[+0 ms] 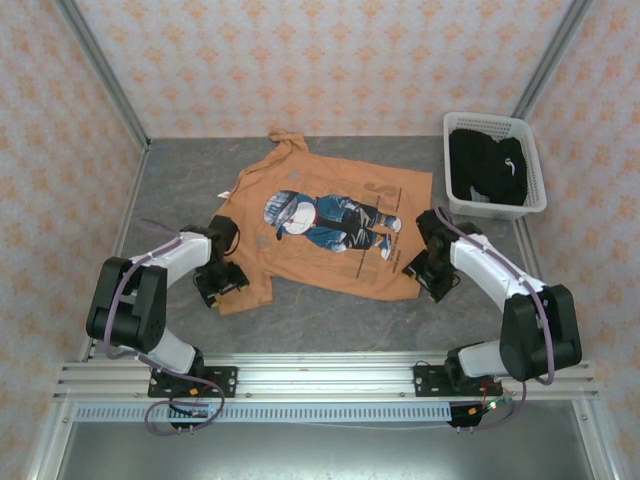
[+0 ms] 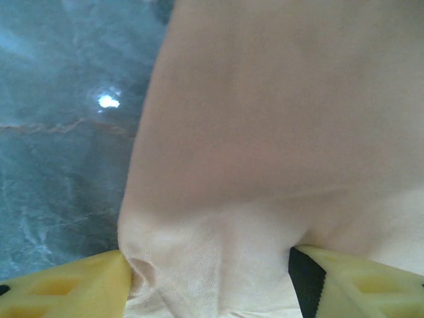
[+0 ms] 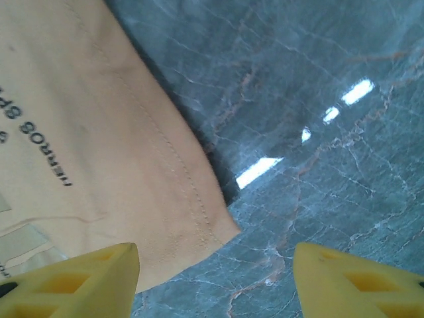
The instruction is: Fold and stack the t-shirts
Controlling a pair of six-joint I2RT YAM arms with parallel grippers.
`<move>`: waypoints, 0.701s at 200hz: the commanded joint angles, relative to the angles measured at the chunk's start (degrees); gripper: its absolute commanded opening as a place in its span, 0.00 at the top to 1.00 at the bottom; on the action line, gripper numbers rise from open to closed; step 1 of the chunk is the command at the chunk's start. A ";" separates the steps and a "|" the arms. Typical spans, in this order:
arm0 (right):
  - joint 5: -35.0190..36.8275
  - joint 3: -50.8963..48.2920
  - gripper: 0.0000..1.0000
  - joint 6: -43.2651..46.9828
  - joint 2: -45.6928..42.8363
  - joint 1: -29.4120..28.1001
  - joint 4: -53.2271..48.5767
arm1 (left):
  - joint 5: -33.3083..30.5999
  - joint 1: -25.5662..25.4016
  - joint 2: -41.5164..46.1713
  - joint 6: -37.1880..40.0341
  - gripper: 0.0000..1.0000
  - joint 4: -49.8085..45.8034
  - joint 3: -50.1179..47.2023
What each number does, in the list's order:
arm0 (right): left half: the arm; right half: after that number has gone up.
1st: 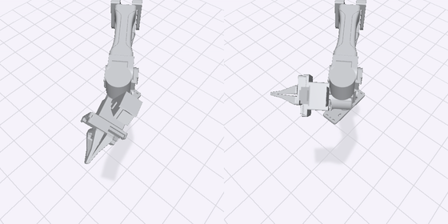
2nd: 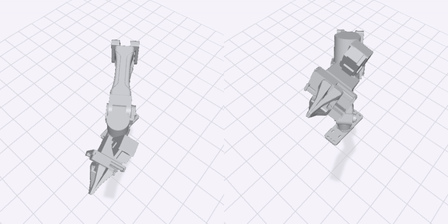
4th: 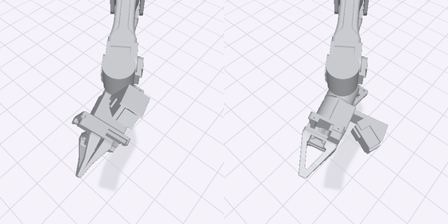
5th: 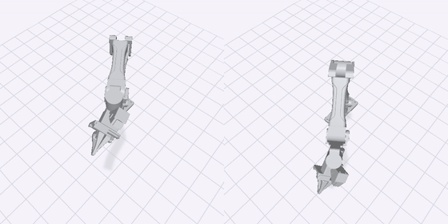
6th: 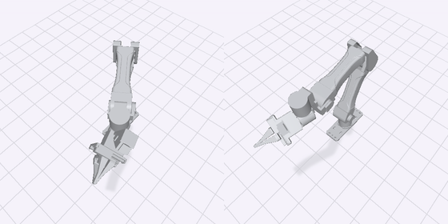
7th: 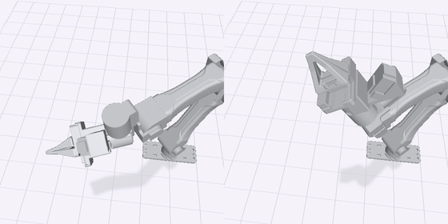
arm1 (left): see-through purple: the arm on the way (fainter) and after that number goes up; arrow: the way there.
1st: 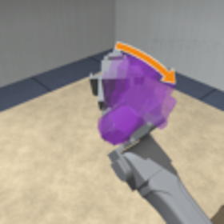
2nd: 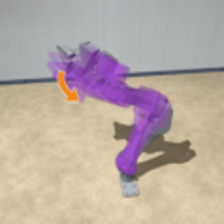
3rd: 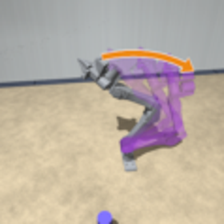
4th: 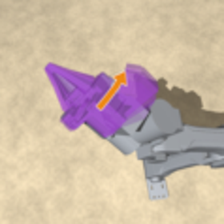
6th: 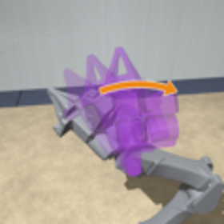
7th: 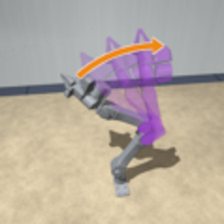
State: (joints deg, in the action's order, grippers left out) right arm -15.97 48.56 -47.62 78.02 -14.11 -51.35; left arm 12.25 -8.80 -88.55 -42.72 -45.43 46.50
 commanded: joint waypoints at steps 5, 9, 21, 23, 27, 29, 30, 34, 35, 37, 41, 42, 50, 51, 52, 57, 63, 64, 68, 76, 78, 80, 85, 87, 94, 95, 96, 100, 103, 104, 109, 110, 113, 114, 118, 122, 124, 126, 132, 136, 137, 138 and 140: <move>-2.02 -2.00 0.35 -4.58 -2.43 -0.39 1.57 | 0.36 -1.66 -2.40 -2.68 0.37 6.46 -1.25; -2.13 -2.24 0.34 -4.85 -2.51 -0.39 1.68 | 0.34 -1.85 -2.92 -2.84 0.40 6.84 -1.24; -2.31 -3.04 0.34 -5.82 -2.69 -0.39 2.10 | 0.27 -2.72 -3.89 -2.98 0.53 8.12 -1.48; -2.36 -3.05 0.34 -5.93 -2.65 -0.35 2.26 | 0.26 -2.80 -3.99 -2.96 0.56 8.28 -1.52; -2.32 -3.26 0.33 -6.19 -2.77 -0.39 2.43 | 0.23 -2.96 -4.18 -2.98 0.60 8.53 -1.63; -2.32 -3.28 0.33 -6.35 -2.82 -0.39 2.47 | 0.34 -3.00 -4.28 -2.98 0.62 8.61 -1.66; -2.32 -3.33 0.33 -6.40 -2.85 -0.39 2.43 | 0.33 -3.03 -4.32 -2.98 0.63 8.69 -1.71; -2.31 -3.44 0.33 -6.74 -2.91 -0.39 2.53 | 0.32 -3.14 -4.38 -2.98 0.67 8.92 -1.82; -2.27 -3.45 0.33 -6.85 -2.93 -0.39 2.55 | 0.36 -3.19 -4.36 -2.98 0.67 8.94 -1.83; -2.24 -3.51 0.33 -6.94 -2.95 -0.33 2.61 | 0.40 -3.25 -4.37 -2.98 0.69 8.95 -1.85; -2.12 -3.62 0.33 -7.36 -3.04 -0.39 2.65 | 0.30 -3.35 -4.28 -2.92 0.73 8.87 -1.85; -2.08 -3.63 0.33 -7.47 -3.09 -0.39 2.65 | 0.27 -3.39 -4.27 -2.91 0.73 8.78 -1.85; -1.82 -3.80 0.32 -8.26 -3.42 -0.39 2.73 | -0.21 -3.51 -3.56 -2.88 0.83 8.25 -1.79; -1.80 -3.81 0.32 -8.40 -3.45 -0.39 2.79 | -0.26 -3.51 -3.43 -2.89 0.84 8.16 -1.78; -1.75 -3.86 0.32 -8.52 -3.51 -0.39 2.81 | -0.28 -3.51 -3.27 -2.89 0.85 8.03 -1.77; -1.57 -4.05 0.32 -9.13 -3.78 -0.38 3.04 | -0.74 -3.56 -2.46 -2.90 0.91 7.43 -1.70; -1.30 -4.32 0.32 -10.06 -4.04 -0.36 3.46 | -1.26 -3.63 -1.38 -2.85 0.97 6.57 -1.60; -1.28 -4.33 0.32 -10.23 -4.12 -0.38 3.50 | -1.35 -3.66 -1.19 -2.87 0.99 6.44 -1.55; -1.07 -4.52 0.32 -10.92 -4.30 -0.35 3.96 | -1.70 -3.66 -0.33 -2.89 1.00 5.85 -1.46; -1.08 -4.97 0.32 -12.40 -4.52 -0.34 5.20 | -1.91 -3.63 1.47 -2.90 1.00 4.84 -1.34; -1.08 -5.10 0.31 -12.89 -4.54 -0.38 5.54 | -1.95 -3.65 1.92 -2.90 1.00 4.59 -1.33; -1.15 -5.21 0.31 -13.39 -4.45 -0.39 5.93 | -1.96 -3.65 2.32 -2.90 1.00 4.35 -1.33; -1.61 -5.55 0.31 -14.54 -4.33 -0.37 7.00 | -1.77 -3.64 3.38 -2.94 1.00 3.80 -1.24; -1.79 -5.75 0.31 -15.05 -4.25 -0.39 7.37 | -1.72 -3.61 3.93 -2.97 1.00 3.60 -1.24; -2.51 -6.20 0.31 -16.68 -3.94 -0.35 8.61 | -1.41 -3.61 5.70 -3.15 1.00 2.83 -1.18; -2.68 -6.24 0.31 -16.92 -3.89 -0.33 8.80 | -1.38 -3.64 5.91 -3.15 1.00 2.73 -1.16; -2.80 -6.26 0.31 -17.13 -3.82 -0.36 8.94 | -1.32 -3.62 6.10 -3.20 1.00 2.63 -1.16; -3.27 -6.56 0.31 -17.92 -3.51 -0.47 9.59 | -1.08 -3.66 6.87 -3.24 1.00 2.23 -1.15; -3.56 -6.70 0.31 -18.65 -3.40 -0.48 9.81 | -0.90 -3.67 7.50 -3.32 1.00 1.96 -1.15; -3.59 -6.75 0.31 -18.83 -3.36 -0.48 9.84 | -0.86 -3.68 7.60 -3.33 1.00 1.86 -1.15; -3.91 -7.03 0.31 -19.76 -3.19 -0.48 10.04 | -0.66 -3.66 8.55 -3.48 1.00 1.32 -1.23; -3.95 -7.10 0.31 -19.91 -3.16 -0.48 10.04 | -0.66 -3.67 8.78 -3.50 1.00 1.23 -1.24; -4.05 -7.25 0.32 -20.45 -3.14 -0.49 10.10 | -0.45 -3.68 9.27 -3.59 1.00 0.96 -1.24; -4.06 -7.34 0.32 -20.61 -3.14 -0.53 10.07 | -0.38 -3.68 9.36 -3.68 1.00 0.87 -1.32; -4.11 -7.54 0.33 -21.02 -3.09 -0.55 10.06 | -0.16 -3.65 10.11 -3.75 1.00 0.48 -1.32; -4.08 -7.78 0.34 -21.38 -3.13 -0.55 9.84 | 0.02 -3.68 10.75 -3.86 1.00 0.08 -1.34; -3.96 -7.86 0.34 -21.56 -3.20 -0.52 9.71 | 0.09 -3.68 11.07 -3.90 1.00 -0.10 -1.33; -3.98 -7.97 0.34 -21.69 -3.22 -0.56 9.54 | 0.13 -3.62 11.40 -3.98 1.00 -0.27 -1.33; -3.90 -8.24 0.35 -22.09 -3.35 -0.57 8.86 | 0.35 -3.68 12.32 -4.12 1.00 -0.72 -1.46; -3.90 -8.48 0.35 -22.38 -3.45 -0.57 8.40 | 0.47 -3.68 12.97 -4.27 1.00 -0.94 -1.48; -3.90 -8.52 0.35 -22.45 -3.47 -0.57 8.39 | 0.57 -3.68 13.05 -4.33 1.00 -0.96 -1.49; -3.94 -8.59 0.36 -22.53 -3.52 -0.53 8.29 | 0.62 -3.64 13.19 -4.36 1.00 -1.01 -1.50; -3.97 -8.75 0.36 -22.70 -3.61 -0.56 8.18 | 0.63 -3.63 13.51 -4.43 1.00 -1.10 -1.61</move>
State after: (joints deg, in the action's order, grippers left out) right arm -19.62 41.54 -65.17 74.56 -14.22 -42.46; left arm 12.95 -12.29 -78.65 -45.56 -42.37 45.52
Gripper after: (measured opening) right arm 0.656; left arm 0.057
